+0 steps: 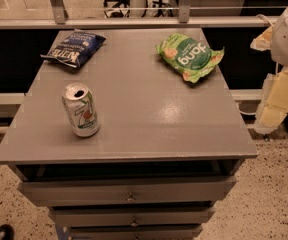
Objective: Move green rice chip bag near 7up can
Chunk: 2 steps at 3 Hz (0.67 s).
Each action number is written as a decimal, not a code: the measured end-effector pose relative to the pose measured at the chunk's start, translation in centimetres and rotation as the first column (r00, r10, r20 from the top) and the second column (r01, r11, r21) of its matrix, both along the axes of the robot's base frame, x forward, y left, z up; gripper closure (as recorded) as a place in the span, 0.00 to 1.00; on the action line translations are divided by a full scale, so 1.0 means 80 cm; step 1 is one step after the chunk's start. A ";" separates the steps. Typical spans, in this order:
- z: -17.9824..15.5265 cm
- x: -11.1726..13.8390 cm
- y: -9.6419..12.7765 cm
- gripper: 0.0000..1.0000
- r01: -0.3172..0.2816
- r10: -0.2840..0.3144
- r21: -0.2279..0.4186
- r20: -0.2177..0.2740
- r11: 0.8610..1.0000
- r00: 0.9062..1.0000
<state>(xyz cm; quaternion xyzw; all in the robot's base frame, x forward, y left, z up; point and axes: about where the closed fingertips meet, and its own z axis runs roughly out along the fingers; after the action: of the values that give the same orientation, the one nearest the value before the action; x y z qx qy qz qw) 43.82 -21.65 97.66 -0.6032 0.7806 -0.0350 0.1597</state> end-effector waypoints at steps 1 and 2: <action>0.000 0.002 0.000 0.00 0.000 0.000 0.002 0.003 1.000 1.000; -0.005 0.037 0.005 0.00 -0.011 0.009 0.052 0.052 0.999 0.999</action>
Offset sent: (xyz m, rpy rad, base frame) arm 0.0691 0.0068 -0.0117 0.1237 -0.1070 0.0228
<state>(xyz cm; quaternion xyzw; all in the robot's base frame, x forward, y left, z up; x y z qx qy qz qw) 46.75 -21.28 97.30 -0.6017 0.7739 -0.0295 0.1956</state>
